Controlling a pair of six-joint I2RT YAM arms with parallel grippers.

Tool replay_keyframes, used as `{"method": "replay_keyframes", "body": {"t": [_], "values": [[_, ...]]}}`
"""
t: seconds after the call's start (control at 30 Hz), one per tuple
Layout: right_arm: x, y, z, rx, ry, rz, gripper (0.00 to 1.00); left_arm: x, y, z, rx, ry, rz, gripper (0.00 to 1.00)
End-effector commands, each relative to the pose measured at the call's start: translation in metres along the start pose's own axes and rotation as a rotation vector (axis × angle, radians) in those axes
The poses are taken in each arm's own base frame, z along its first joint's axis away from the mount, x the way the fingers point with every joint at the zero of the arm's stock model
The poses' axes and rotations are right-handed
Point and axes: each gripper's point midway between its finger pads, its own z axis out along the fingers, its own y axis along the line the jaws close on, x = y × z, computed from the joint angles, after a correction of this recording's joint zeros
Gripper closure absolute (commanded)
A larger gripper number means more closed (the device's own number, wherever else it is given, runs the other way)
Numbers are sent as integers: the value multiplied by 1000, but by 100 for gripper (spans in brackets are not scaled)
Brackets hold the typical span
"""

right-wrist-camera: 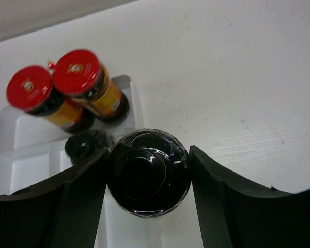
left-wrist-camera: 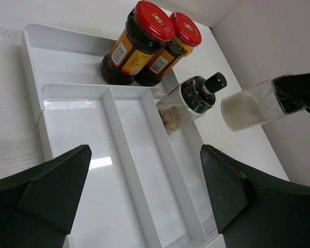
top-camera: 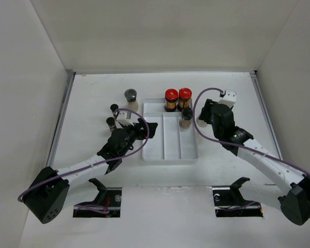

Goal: Organize the condiment bottles

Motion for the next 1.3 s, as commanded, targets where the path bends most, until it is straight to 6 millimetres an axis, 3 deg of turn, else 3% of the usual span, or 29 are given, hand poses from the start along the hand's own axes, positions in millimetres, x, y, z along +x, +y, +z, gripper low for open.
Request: {"method": "replay_keyframes", "body": {"t": [0.0,0.13,0.27,0.5,0.67,0.73,0.83,0.97,1.1,1.2,1.27], "values": [[8,8,-23,-34,23,7,52,-9,-9,1,30,-35,-9,13],[35,22,-41,-100,91,-8,52,-13,-11,-2,36,-51,-5,13],[50,58,-57,-232,113,-7,52,-15,-6,-2,20,-57,-2,13],[68,84,-46,-274,126,-28,51,-17,-3,-2,1,-65,20,13],[90,84,-35,-260,145,-58,51,-23,3,-2,-32,-86,42,13],[94,82,-31,-244,141,-68,45,-24,5,-1,-46,-88,53,13],[98,81,-29,-244,128,-90,29,-31,7,-1,-74,-102,61,13],[86,85,-36,-277,94,-77,14,-48,10,0,-136,-135,82,14],[53,88,-48,-332,8,-18,8,-72,18,-3,-245,-188,117,16],[21,87,-50,-354,-67,38,6,-98,27,-3,-356,-225,159,17],[4,86,-46,-362,-111,80,13,-115,34,1,-429,-243,197,19]]}}
